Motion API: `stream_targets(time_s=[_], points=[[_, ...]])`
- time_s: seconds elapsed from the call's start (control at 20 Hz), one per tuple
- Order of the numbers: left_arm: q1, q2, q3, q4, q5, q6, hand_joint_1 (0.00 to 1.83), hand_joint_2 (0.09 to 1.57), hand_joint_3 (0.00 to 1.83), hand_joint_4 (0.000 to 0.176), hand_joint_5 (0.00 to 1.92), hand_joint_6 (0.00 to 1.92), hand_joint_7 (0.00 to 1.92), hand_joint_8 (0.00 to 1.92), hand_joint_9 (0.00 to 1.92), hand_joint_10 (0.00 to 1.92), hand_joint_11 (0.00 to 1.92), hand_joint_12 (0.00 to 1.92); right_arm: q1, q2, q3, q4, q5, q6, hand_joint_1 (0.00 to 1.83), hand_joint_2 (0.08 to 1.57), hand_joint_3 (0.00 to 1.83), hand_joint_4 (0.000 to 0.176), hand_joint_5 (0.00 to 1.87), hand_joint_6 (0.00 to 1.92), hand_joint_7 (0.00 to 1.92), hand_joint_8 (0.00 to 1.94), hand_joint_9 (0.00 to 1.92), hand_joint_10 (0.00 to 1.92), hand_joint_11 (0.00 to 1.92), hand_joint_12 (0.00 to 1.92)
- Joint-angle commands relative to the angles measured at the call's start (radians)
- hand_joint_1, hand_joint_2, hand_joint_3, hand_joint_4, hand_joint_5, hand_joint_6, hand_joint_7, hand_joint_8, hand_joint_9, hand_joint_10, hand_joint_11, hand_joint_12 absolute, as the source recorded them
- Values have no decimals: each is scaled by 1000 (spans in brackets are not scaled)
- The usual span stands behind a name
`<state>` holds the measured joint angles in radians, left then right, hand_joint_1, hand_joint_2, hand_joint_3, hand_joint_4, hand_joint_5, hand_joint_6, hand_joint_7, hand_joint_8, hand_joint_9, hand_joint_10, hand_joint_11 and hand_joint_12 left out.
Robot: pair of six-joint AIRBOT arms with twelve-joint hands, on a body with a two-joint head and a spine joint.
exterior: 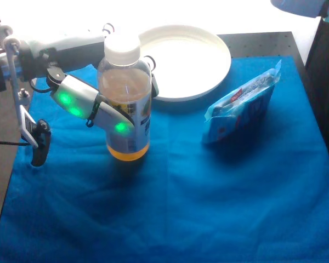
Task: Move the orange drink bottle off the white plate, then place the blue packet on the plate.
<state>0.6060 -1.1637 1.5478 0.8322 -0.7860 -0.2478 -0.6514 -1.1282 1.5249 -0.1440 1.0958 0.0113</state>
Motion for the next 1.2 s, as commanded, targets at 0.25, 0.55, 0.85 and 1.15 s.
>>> stream_targets(time_s=[0.25, 0.55, 0.85, 1.15], points=[[-2, 5, -3, -74, -92, -26, 1165, 988, 2, 0, 744, 85, 864, 235, 893, 104, 505, 905, 15, 0, 0, 41, 111, 10, 499, 888, 1, 42, 138, 0, 495, 0, 264, 0, 96, 141], [10, 51, -39, -31, -79, -44, 985, 756, 0, 0, 264, 0, 453, 0, 511, 0, 189, 866, 15, 2, 0, 31, 111, 10, 487, 899, 3, 34, 113, 0, 492, 1, 249, 0, 65, 128], [23, 117, -66, -52, -47, -25, 799, 613, 0, 160, 0, 0, 1, 0, 2, 0, 0, 45, 15, 10, 1, -15, 59, 10, 721, 795, 0, 127, 151, 2, 292, 0, 158, 0, 19, 133], [28, 138, -31, -207, 19, 120, 826, 588, 0, 176, 0, 0, 0, 0, 0, 0, 0, 0, 153, 0, 60, -368, -201, 133, 834, 753, 2, 87, 266, 12, 373, 11, 383, 26, 180, 236]])
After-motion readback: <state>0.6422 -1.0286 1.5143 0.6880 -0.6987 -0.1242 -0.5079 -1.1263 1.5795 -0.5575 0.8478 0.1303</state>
